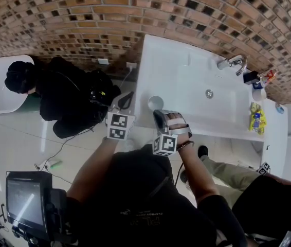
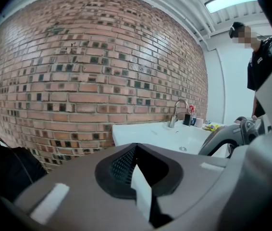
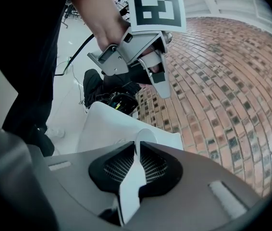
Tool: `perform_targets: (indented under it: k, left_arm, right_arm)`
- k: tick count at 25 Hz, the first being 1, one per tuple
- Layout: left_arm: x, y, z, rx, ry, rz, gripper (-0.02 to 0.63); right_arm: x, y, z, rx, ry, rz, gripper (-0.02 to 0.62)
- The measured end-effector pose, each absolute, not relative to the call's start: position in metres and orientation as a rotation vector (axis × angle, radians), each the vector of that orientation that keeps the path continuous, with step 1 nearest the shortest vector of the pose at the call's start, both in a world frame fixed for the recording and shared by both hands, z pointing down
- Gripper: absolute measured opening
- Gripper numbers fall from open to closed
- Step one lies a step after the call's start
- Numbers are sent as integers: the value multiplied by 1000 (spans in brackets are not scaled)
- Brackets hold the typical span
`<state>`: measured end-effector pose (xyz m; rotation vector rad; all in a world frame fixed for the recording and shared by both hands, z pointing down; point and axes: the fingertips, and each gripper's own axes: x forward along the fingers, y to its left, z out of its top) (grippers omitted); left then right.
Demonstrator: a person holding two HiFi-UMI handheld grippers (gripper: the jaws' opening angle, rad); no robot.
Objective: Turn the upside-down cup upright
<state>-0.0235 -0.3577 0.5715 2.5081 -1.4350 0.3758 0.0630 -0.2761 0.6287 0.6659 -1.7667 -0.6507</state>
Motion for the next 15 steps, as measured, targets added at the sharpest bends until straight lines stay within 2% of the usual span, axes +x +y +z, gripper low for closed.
perform_targets:
  k: [3,9,15]
  left_arm:
    - [-22,-356,568,2513,-1436,374,-5]
    - [-22,-353,571,2515,-1437,364,-5]
    - [-24,-346,572,2510,-1426,358,-5]
  right_arm:
    - [64,-275,628,650,-1765,-667,83]
    - [67,-271,622,691,-1800,-668,83]
    - [66,-270,588,918,-1918,-649,26]
